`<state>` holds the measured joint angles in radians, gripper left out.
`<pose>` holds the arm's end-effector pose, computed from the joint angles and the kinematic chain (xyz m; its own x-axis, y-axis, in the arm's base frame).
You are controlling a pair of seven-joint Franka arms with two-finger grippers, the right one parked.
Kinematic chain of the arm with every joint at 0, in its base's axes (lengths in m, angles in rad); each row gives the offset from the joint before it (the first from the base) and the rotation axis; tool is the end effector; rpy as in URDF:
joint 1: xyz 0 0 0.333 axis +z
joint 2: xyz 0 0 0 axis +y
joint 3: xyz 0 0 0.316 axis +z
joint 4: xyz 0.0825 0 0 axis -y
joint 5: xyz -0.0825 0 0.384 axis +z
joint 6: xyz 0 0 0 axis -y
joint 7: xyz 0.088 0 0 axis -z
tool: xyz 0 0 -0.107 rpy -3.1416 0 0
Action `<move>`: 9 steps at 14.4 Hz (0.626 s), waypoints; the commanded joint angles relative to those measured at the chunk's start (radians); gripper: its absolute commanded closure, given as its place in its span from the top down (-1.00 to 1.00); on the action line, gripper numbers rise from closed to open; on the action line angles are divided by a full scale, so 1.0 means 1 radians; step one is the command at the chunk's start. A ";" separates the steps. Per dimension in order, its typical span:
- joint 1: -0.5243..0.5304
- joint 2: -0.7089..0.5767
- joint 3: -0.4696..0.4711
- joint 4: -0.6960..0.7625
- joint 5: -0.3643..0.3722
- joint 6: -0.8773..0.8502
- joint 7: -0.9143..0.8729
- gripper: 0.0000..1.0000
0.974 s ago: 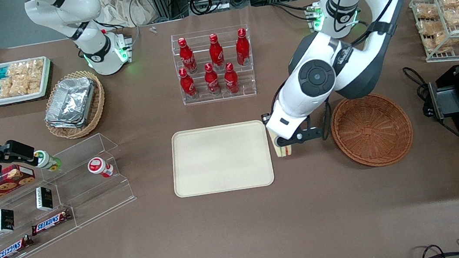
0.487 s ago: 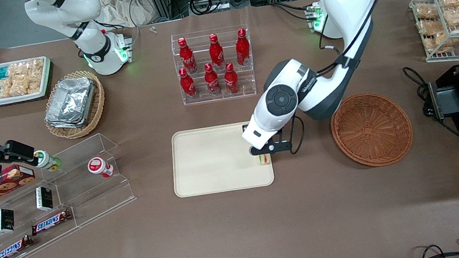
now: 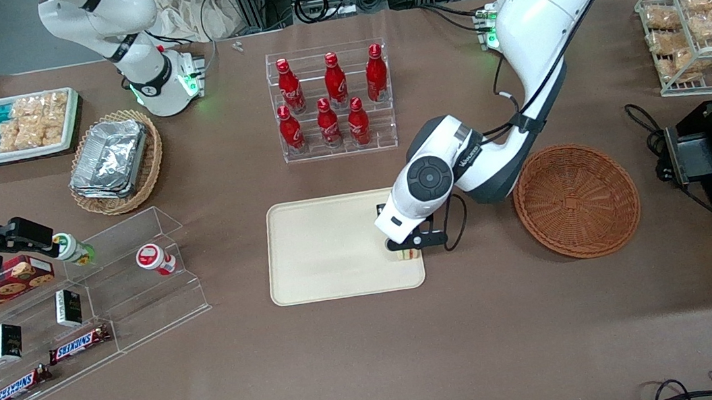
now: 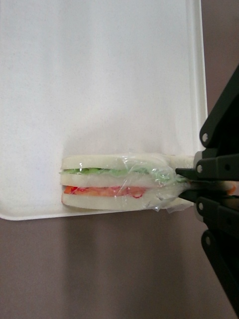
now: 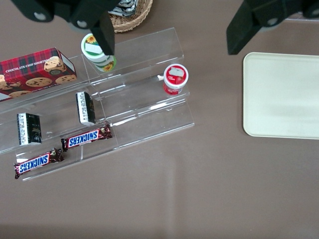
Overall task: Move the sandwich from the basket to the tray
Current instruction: 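Lower the sandwich onto the tray and open the left gripper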
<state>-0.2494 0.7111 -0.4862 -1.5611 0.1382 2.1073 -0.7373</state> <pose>0.5478 -0.4212 0.2573 0.9812 0.0054 -0.1929 0.0234 -0.9956 0.0908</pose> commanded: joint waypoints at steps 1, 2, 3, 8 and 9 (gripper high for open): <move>-0.014 0.013 0.005 0.036 0.015 -0.003 -0.008 -0.64; -0.014 0.013 0.005 0.036 0.017 -0.003 -0.013 0.19; -0.014 0.010 0.005 0.036 0.018 -0.003 -0.014 0.95; 0.030 -0.131 0.005 0.024 0.000 -0.155 -0.062 0.99; 0.048 -0.169 0.005 0.023 0.000 -0.206 -0.062 0.99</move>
<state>-0.2235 0.6475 -0.4848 -1.5162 0.1384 1.9981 -0.7748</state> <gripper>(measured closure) 0.335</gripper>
